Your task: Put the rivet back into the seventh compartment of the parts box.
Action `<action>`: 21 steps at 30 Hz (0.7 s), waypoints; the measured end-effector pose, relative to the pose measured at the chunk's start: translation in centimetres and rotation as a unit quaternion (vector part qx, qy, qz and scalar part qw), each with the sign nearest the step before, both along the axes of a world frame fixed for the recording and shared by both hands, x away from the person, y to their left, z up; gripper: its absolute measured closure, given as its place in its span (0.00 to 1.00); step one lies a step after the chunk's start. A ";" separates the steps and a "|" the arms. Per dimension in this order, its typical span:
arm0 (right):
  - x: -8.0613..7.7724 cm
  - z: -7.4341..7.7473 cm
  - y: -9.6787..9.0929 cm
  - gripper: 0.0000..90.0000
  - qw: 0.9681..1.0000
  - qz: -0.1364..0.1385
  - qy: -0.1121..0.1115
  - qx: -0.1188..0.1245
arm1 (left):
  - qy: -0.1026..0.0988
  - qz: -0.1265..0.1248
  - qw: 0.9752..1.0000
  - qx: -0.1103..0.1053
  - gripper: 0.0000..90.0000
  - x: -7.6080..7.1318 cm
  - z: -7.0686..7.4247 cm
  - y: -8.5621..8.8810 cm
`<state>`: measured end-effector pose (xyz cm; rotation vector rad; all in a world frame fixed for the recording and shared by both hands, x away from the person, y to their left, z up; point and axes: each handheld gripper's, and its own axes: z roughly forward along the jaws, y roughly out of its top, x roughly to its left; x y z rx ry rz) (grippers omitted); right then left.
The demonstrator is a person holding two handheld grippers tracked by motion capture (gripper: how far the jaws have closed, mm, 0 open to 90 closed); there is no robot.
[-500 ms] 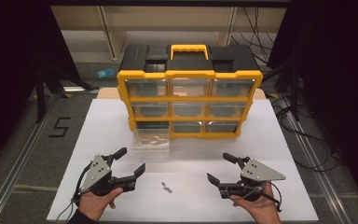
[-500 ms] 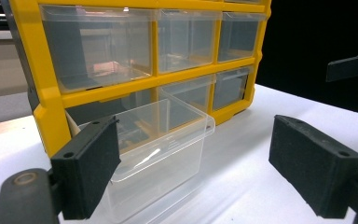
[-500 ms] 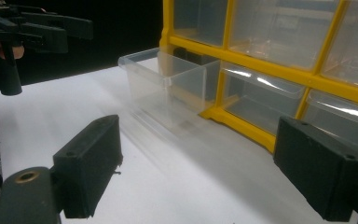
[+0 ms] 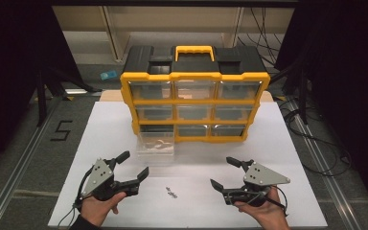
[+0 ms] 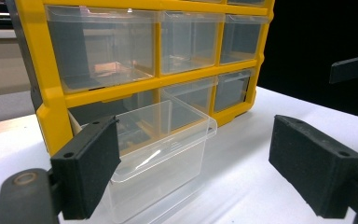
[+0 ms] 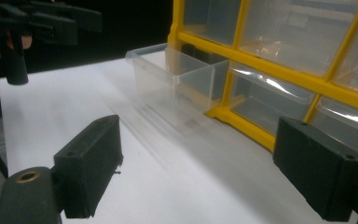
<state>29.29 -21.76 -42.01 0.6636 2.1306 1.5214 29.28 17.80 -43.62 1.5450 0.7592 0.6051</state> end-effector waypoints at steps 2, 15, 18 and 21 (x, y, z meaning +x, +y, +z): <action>-0.1 0.3 0.4 0.22 1.000 0.005 0.005 0.008 | 0.000 0.001 1.000 0.000 0.18 0.0 0.0 0.0; 1.0 2.2 3.6 0.27 0.996 0.067 0.056 -0.017 | 0.000 0.001 1.000 0.000 0.18 0.1 0.0 -0.1; 1.5 2.3 4.8 0.26 0.995 0.072 0.055 -0.051 | 0.000 0.000 1.000 0.001 0.18 0.1 -0.1 -0.1; 2.1 2.2 5.9 0.25 0.991 0.086 0.069 -0.079 | -0.002 0.000 1.000 0.000 0.18 0.1 0.0 -0.1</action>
